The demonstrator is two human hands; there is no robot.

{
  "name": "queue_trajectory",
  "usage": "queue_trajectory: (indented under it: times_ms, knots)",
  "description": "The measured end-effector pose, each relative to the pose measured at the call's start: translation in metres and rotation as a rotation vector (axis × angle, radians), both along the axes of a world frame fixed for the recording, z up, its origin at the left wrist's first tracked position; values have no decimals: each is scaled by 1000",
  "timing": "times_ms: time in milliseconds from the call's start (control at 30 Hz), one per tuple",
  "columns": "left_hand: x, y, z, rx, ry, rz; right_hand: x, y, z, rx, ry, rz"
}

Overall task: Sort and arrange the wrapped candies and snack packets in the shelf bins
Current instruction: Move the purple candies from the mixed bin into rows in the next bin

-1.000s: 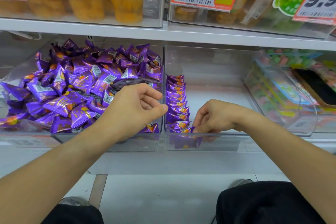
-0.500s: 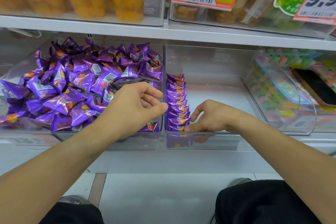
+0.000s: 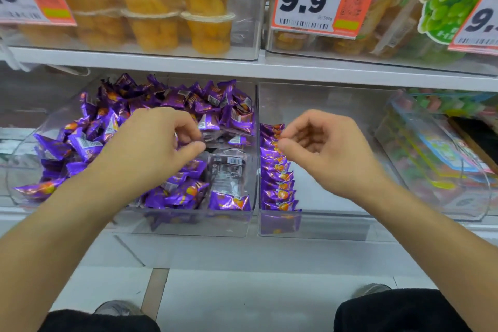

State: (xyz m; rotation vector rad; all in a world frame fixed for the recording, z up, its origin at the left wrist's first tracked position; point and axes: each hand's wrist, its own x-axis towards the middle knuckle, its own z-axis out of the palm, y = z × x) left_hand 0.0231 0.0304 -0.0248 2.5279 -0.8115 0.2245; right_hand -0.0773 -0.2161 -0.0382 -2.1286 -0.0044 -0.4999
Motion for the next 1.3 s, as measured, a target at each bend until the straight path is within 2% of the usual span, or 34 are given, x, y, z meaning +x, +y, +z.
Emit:
queue_trajectory:
  times_ms: [33,100,200,300,400,467,567,700,833,933,1100,1200,1300]
  knots:
    - [8,13,2,99,-25,29,-1,15,6,-44,-62,93]
    - [19,37,2,247,52,30,5,38,13,-225,-124,266]
    - [20,57,-1,332,251,-76,28,59,16,-402,29,383]
    - [20,61,-9,297,259,-144,50,75,18,-523,293,423]
    - [20,60,-13,211,188,-165,65,88,12,-721,394,418]
    - [20,62,-14,133,143,-154,70,95,7,-760,433,406]
    - [21,67,-12,27,99,-118,69,99,4,-703,454,349]
    - [18,70,-8,-149,5,-57,61,105,5,-583,364,271]
    - [12,70,-2,-284,23,164,56,109,-1,-699,428,393]
    - [8,68,2,-357,153,216,54,104,2,-648,438,409]
    - [1,55,0,-714,570,162,43,83,12,-579,284,303]
    - [-7,44,0,-851,732,78,20,60,28,-317,211,193]
    - [-16,32,2,-889,843,-54,-2,43,33,93,88,145]
